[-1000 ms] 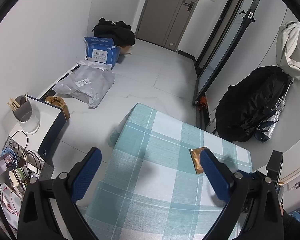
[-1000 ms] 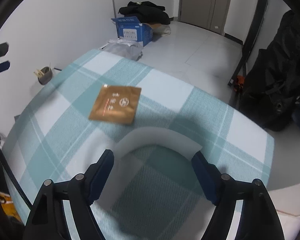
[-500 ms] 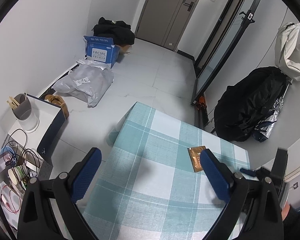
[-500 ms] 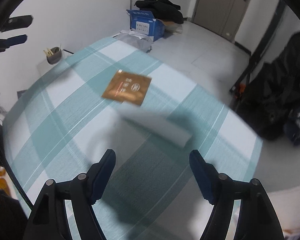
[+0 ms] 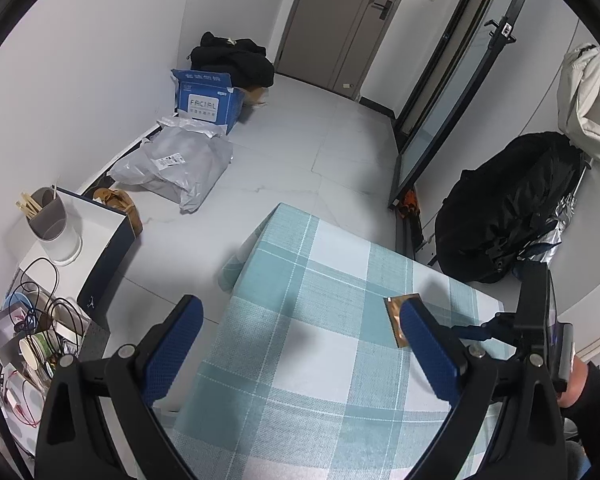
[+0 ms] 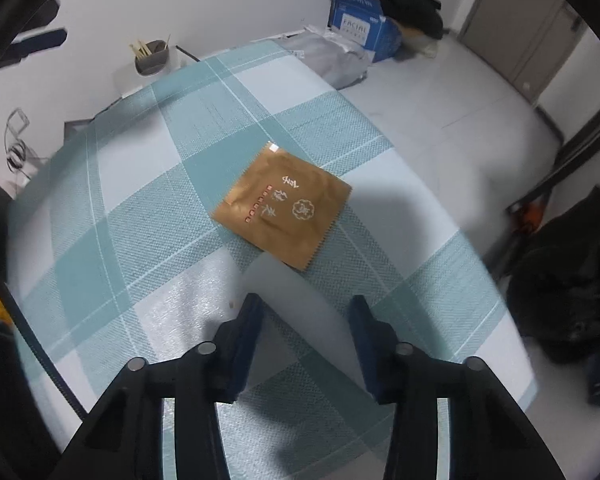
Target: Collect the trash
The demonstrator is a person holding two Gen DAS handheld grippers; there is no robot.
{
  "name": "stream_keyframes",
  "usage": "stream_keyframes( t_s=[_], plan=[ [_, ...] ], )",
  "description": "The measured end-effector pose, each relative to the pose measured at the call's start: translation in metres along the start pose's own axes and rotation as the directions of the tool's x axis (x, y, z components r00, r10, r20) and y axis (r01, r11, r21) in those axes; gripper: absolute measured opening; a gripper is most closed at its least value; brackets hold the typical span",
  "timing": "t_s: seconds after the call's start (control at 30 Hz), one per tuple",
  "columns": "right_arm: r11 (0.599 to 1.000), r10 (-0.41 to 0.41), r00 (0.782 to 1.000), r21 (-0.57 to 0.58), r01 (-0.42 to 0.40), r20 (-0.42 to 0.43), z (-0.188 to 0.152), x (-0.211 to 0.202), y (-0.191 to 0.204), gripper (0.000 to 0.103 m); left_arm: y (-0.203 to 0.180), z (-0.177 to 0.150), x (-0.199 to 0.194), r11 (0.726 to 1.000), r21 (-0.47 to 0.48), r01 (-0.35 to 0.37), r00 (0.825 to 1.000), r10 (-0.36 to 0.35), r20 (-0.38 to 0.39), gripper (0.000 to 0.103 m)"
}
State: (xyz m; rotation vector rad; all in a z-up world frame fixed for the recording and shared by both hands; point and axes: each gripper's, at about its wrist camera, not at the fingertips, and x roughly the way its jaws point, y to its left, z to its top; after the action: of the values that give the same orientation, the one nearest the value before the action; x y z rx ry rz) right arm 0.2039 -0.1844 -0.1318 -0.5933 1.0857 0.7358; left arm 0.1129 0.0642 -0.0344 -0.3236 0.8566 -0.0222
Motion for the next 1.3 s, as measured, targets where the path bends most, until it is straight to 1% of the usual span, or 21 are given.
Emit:
stream_keyframes(
  t_s=[0.03, 0.1, 0.13, 0.2, 0.27, 0.3, 0.37, 0.47, 0.53, 0.57, 0.6, 0.7, 0.77, 0.83, 0.93, 1.0, 1.17, 1.2, 1.23, 1.3],
  plan=[
    [1.0, 0.004, 1.0, 0.006, -0.004, 0.001, -0.001, -0.001, 0.0, 0.037, -0.001, 0.0, 0.001, 1.0, 0.003, 0.001, 1.0, -0.001, -0.003, 0.097],
    [1.0, 0.01, 1.0, 0.021, -0.01, 0.004, -0.004, -0.003, 0.001, 0.029, -0.003, 0.0, 0.002, 1.0, 0.01, 0.0, 1.0, 0.0, -0.005, 0.097],
    [0.999, 0.013, 1.0, 0.031, -0.013, 0.005, -0.006, -0.005, 0.001, 0.027, -0.004, 0.0, 0.002, 1.0, 0.013, 0.001, 1.0, -0.001, -0.007, 0.097],
    [0.997, 0.025, 0.999, 0.073, -0.028, 0.032, -0.011, -0.014, -0.001, 0.013, -0.006, 0.0, 0.004, 1.0, 0.019, 0.005, 1.0, -0.004, -0.014, 0.097],
    [0.99, 0.05, 0.997, 0.128, -0.057, 0.059, -0.018, -0.023, -0.004, 0.007, -0.011, -0.001, 0.006, 1.0, 0.031, 0.005, 1.0, -0.004, -0.026, 0.097],
    [0.985, 0.065, 0.995, 0.154, -0.075, 0.072, -0.022, -0.027, -0.006, 0.006, -0.013, -0.002, 0.007, 0.999, 0.036, 0.006, 1.0, -0.005, -0.028, 0.097],
    [0.983, 0.06, 0.995, 0.167, -0.072, 0.08, -0.027, -0.028, -0.005, 0.006, -0.016, -0.003, 0.008, 0.999, 0.045, 0.004, 0.999, -0.003, -0.032, 0.097],
    [0.989, 0.062, 0.996, 0.131, -0.071, 0.069, -0.026, -0.024, 0.004, 0.007, -0.021, -0.005, 0.01, 0.999, 0.054, 0.0, 0.999, 0.002, -0.038, 0.097],
    [0.996, 0.045, 0.997, 0.068, -0.049, 0.055, -0.024, -0.023, 0.014, 0.009, -0.023, -0.006, 0.009, 0.998, 0.06, -0.001, 0.999, 0.003, -0.038, 0.097],
    [0.999, 0.028, 0.999, 0.04, -0.03, 0.047, -0.023, -0.022, 0.018, 0.009, -0.024, -0.007, 0.009, 0.998, 0.063, -0.001, 0.999, 0.004, -0.038, 0.097],
    [1.0, 0.004, 0.999, -0.014, -0.004, 0.032, -0.02, -0.02, 0.025, 0.009, -0.024, -0.007, 0.009, 0.998, 0.064, -0.002, 0.999, 0.004, -0.038, 0.097],
    [0.996, -0.015, 1.0, -0.088, 0.014, -0.006, -0.018, -0.015, 0.03, 0.008, -0.026, -0.006, 0.011, 0.998, 0.063, -0.007, 0.999, 0.01, -0.042, 0.097],
    [0.994, -0.004, 1.0, -0.109, 0.001, -0.03, -0.016, -0.01, 0.03, 0.008, -0.027, -0.006, 0.012, 0.998, 0.067, -0.011, 0.999, 0.013, -0.043, 0.097],
    [0.992, 0.002, 1.0, -0.124, -0.006, -0.029, -0.015, -0.009, 0.029, 0.008, -0.029, -0.006, 0.014, 0.997, 0.071, -0.017, 0.999, 0.021, -0.046, 0.097],
    [0.992, 0.022, 0.999, -0.126, -0.027, -0.042, -0.013, -0.009, 0.027, 0.008, -0.032, -0.006, 0.019, 0.997, 0.075, -0.002, 0.997, 0.008, -0.071, 0.097],
    [0.99, 0.027, 0.999, -0.135, -0.032, -0.043, -0.013, -0.009, 0.026, 0.008, -0.033, -0.004, 0.021, 0.997, 0.078, -0.006, 0.997, 0.011, -0.072, 0.097],
    [0.989, 0.017, 1.0, -0.148, -0.018, -0.007, -0.016, -0.014, 0.023, 0.009, -0.031, -0.002, 0.027, 0.998, 0.053, -0.014, 0.996, 0.018, -0.086, 0.097],
    [0.989, 0.015, 1.0, -0.15, -0.015, 0.002, -0.016, -0.015, 0.023, 0.01, -0.031, -0.002, 0.028, 0.999, 0.05, -0.014, 0.996, 0.019, -0.091, 0.097],
    [0.988, 0.009, 1.0, -0.155, -0.007, 0.011, -0.016, -0.015, 0.023, 0.015, -0.031, -0.002, 0.029, 0.999, 0.048, -0.015, 0.996, 0.02, -0.092, 0.097],
    [0.986, -0.023, 1.0, -0.167, 0.026, 0.02, -0.017, -0.014, 0.023, 0.056, -0.032, -0.001, 0.03, 0.999, 0.045, -0.02, 0.995, 0.024, -0.093, 0.097]
  ],
)
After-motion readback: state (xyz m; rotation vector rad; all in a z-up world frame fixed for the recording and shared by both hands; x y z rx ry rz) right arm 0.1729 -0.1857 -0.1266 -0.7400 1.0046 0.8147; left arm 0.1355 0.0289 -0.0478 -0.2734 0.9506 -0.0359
